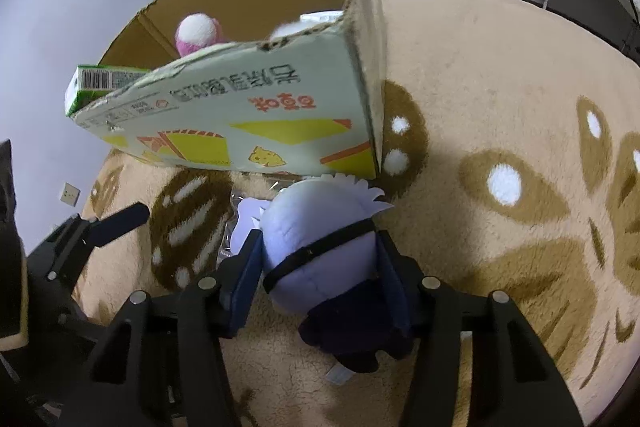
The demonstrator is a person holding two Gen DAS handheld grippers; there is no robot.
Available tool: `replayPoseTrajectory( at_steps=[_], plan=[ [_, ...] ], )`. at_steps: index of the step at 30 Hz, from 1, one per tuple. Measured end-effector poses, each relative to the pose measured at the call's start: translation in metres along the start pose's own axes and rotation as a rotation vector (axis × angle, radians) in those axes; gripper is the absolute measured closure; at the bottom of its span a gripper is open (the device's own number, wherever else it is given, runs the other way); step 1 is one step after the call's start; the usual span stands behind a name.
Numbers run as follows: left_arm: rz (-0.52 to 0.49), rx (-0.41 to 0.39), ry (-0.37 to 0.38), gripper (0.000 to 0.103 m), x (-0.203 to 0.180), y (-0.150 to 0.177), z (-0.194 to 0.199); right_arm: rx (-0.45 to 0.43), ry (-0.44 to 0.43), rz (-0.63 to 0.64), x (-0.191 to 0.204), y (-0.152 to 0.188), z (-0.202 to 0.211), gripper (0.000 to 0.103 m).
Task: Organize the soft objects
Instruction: 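Grasp the clear plastic bag with left tool while right tool grasps the purple doll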
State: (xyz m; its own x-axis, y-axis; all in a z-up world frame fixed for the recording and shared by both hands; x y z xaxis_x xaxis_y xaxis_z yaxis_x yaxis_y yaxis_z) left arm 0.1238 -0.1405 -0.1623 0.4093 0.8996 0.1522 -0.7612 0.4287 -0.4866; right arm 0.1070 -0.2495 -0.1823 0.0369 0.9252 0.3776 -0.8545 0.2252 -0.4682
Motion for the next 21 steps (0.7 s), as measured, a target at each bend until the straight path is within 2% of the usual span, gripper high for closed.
replayPoseTrajectory(
  at_steps=[12,21],
  plan=[
    [-0.018,0.000,0.019,0.006,-0.012,-0.004,-0.011,-0.072,0.058,-0.066,-0.020,-0.004,0.031,0.045],
    [0.014,0.033,0.046,0.006,-0.027,-0.009,-0.035,-0.065,0.046,-0.132,-0.035,-0.006,0.020,0.044]
  ],
)
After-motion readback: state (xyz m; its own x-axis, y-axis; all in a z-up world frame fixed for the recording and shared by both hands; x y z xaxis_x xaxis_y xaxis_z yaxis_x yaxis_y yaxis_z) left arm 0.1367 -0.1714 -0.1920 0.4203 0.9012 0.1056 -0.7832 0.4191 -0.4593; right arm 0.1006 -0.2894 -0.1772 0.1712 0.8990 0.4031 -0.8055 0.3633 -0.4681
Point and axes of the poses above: each gripper's, at about its wrist camera, not at the fingertips, and z roughly against the way its jaws point, x to its left, y to its underside, the point moved 1 cm from there along -z, roughly the way its jaws point, and after that the axes turned 12 degrees about -y, right-handed, at the moved point
